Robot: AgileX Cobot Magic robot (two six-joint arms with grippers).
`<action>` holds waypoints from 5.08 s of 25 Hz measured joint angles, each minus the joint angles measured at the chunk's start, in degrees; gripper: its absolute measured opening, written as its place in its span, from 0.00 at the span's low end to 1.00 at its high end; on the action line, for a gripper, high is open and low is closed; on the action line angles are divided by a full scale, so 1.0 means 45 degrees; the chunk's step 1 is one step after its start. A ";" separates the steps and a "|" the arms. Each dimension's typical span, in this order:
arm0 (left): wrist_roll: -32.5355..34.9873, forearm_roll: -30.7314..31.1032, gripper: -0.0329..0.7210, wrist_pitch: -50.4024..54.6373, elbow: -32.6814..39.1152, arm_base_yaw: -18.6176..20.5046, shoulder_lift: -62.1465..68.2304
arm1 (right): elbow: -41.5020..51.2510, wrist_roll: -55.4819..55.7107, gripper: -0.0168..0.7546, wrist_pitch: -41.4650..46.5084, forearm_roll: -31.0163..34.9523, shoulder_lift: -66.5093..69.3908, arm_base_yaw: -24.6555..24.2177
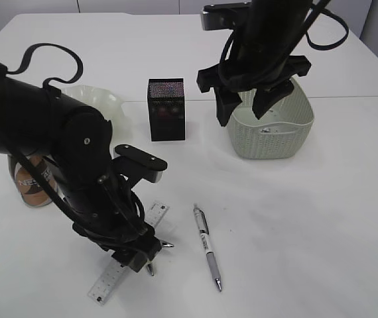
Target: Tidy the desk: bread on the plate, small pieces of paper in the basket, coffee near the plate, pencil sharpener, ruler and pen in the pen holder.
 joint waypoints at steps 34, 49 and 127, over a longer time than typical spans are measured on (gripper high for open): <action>0.0020 -0.0064 0.68 -0.0501 -0.0020 0.0000 0.0874 | 0.0000 0.0000 0.63 0.0000 0.0000 0.0000 0.0000; 0.0020 -0.0140 0.65 -0.0560 -0.0050 0.0000 0.1176 | 0.0000 0.0000 0.63 0.0000 0.0000 0.0000 0.0000; -0.0535 0.0091 0.41 0.6296 -0.4664 0.1654 0.1206 | 0.0000 -0.0440 0.63 0.0000 -0.0044 0.0000 -0.0151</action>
